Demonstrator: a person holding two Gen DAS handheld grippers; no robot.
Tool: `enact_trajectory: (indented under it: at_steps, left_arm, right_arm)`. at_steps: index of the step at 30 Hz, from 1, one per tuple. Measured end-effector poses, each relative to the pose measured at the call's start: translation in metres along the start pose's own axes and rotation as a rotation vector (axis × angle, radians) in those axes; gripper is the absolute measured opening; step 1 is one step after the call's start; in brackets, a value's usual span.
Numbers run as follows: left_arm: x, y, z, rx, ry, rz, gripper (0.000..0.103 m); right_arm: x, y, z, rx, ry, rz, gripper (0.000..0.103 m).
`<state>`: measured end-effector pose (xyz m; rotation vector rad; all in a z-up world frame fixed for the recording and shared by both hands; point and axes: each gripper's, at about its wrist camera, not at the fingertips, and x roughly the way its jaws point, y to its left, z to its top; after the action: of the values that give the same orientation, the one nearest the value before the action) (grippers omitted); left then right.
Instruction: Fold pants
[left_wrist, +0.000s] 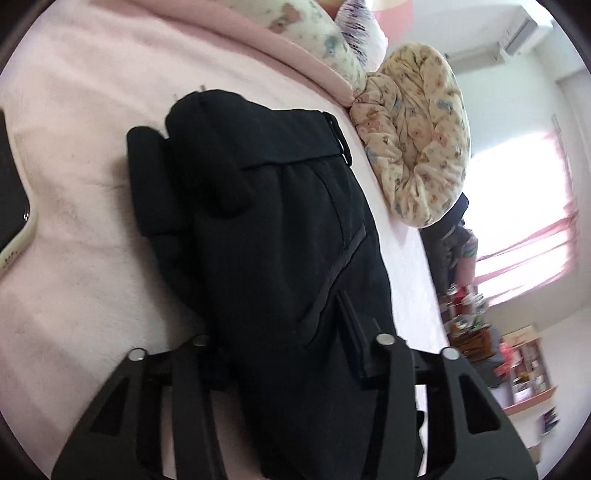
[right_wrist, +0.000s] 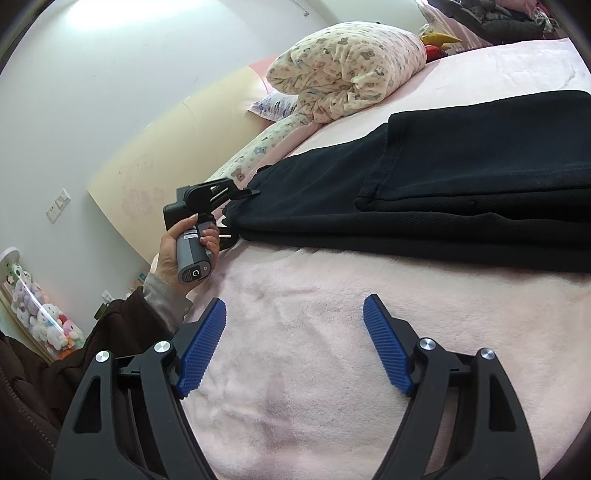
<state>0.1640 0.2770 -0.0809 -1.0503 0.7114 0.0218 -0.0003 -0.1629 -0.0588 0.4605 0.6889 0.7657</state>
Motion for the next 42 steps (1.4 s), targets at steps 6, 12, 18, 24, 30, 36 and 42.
enact_trajectory:
  at_steps: [6, 12, 18, 24, 30, 36, 42]
  left_arm:
    - [-0.005, -0.005, -0.001, 0.01, -0.013, -0.06, 0.02]
    - [-0.021, -0.035, -0.009, 0.085, -0.048, -0.073, 0.018]
    - [-0.044, -0.088, -0.034, 0.269, -0.111, -0.03, 0.018]
    - [-0.05, -0.171, -0.057, 0.497, -0.096, 0.05, 0.018]
    - [-0.045, -0.271, -0.13, 0.824, -0.134, 0.098, 0.018]
    - [-0.009, -0.324, -0.252, 1.087, -0.025, 0.095, 0.018]
    - [0.045, -0.306, -0.396, 1.437, 0.035, 0.231, 0.019]
  right_arm:
    - [0.0, 0.0, 0.0, 0.0, -0.002, 0.001, 0.079]
    - [-0.004, -0.001, 0.001, 0.024, -0.009, 0.005, 0.08]
    - [-0.035, -0.005, 0.005, 0.081, 0.005, 0.013, 0.081]
    - [-0.103, -0.015, 0.018, 0.083, -0.161, 0.014, 0.083]
    - [-0.146, -0.034, 0.028, 0.149, -0.33, 0.058, 0.083]
    - [-0.176, -0.033, 0.034, 0.156, -0.444, 0.049, 0.083]
    - [-0.212, -0.038, 0.033, 0.164, -0.571, -0.026, 0.083]
